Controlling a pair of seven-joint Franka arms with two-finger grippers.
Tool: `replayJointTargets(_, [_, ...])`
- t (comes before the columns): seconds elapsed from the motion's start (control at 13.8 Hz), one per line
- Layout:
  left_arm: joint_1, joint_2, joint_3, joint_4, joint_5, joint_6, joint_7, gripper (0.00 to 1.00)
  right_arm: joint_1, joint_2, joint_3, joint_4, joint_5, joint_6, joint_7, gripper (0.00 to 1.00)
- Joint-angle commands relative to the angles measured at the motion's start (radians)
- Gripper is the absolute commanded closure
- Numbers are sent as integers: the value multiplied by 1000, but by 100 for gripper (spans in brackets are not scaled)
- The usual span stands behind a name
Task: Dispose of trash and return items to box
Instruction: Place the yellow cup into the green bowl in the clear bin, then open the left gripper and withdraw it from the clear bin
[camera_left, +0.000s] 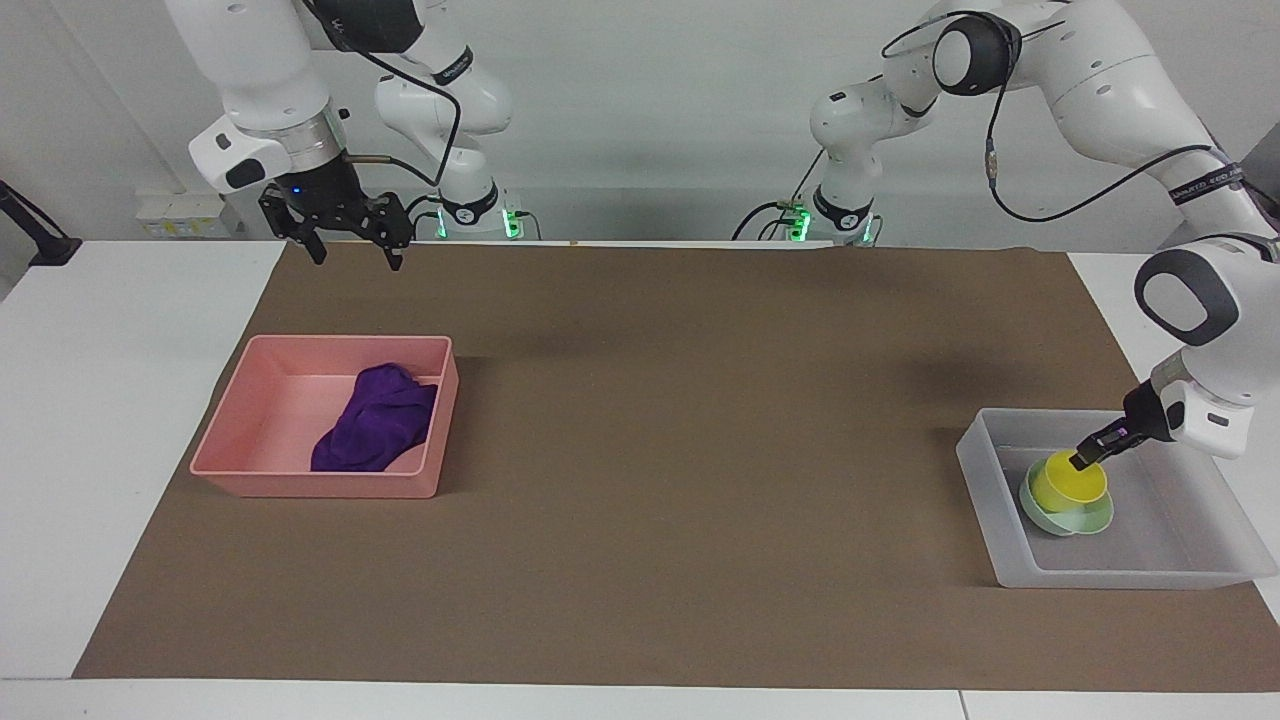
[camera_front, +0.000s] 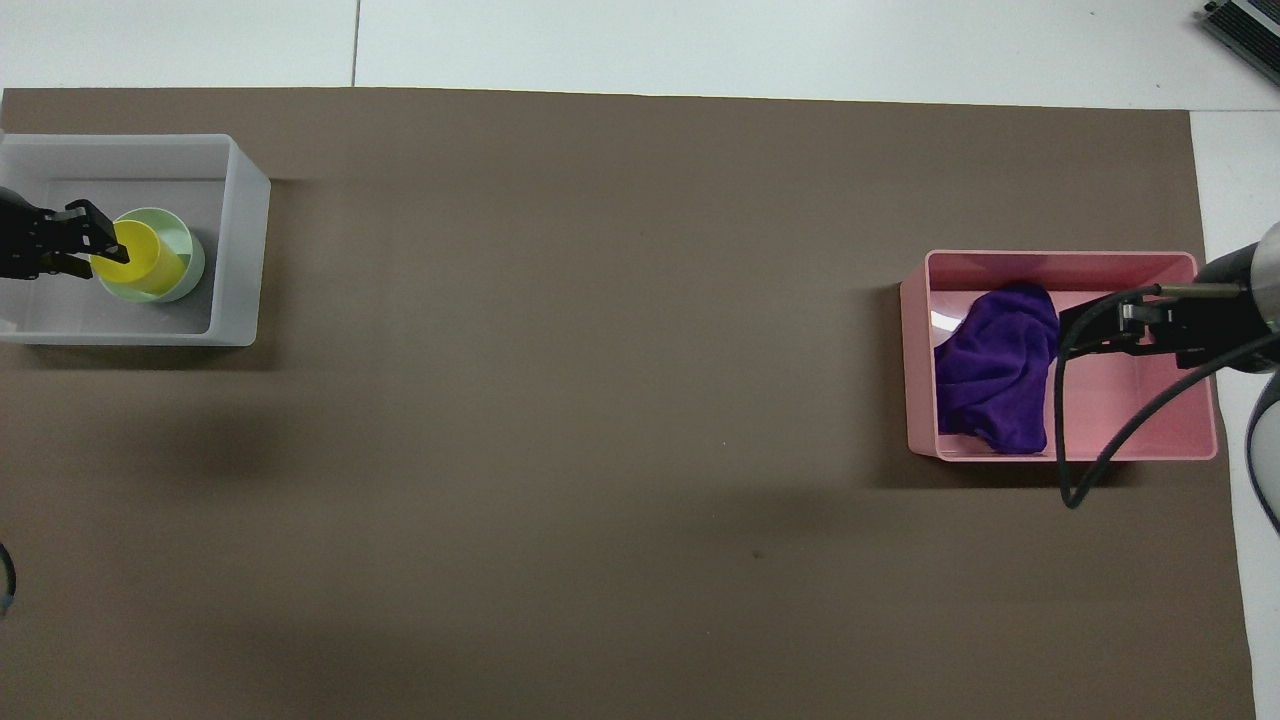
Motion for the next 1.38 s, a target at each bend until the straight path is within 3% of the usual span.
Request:
replayJointTargets(0.0, [-12, -71, 6, 13, 24, -25, -2, 0, -15, -3, 4, 0, 23, -11, -28, 0])
replayJointTargets(0.29, [-41, -200, -3, 13, 25, -134, -1, 0, -15, -3, 4, -1, 22, -11, -28, 0])
replayJointTargets(0.8, [-240, -438, -9, -9, 88, -470, 17, 0, -15, -3, 4, -1, 22, -11, -28, 0])
replayJointTargets(0.94, [-332, -560, 42, -169, 93, -412, 18, 0, -15, -3, 4, 0, 23, -11, -28, 0])
replayJointTargets(1.3, [-366, -539, 47, -136, 96, -473, 21, 0, -15, -3, 4, 0, 23, -11, -28, 0])
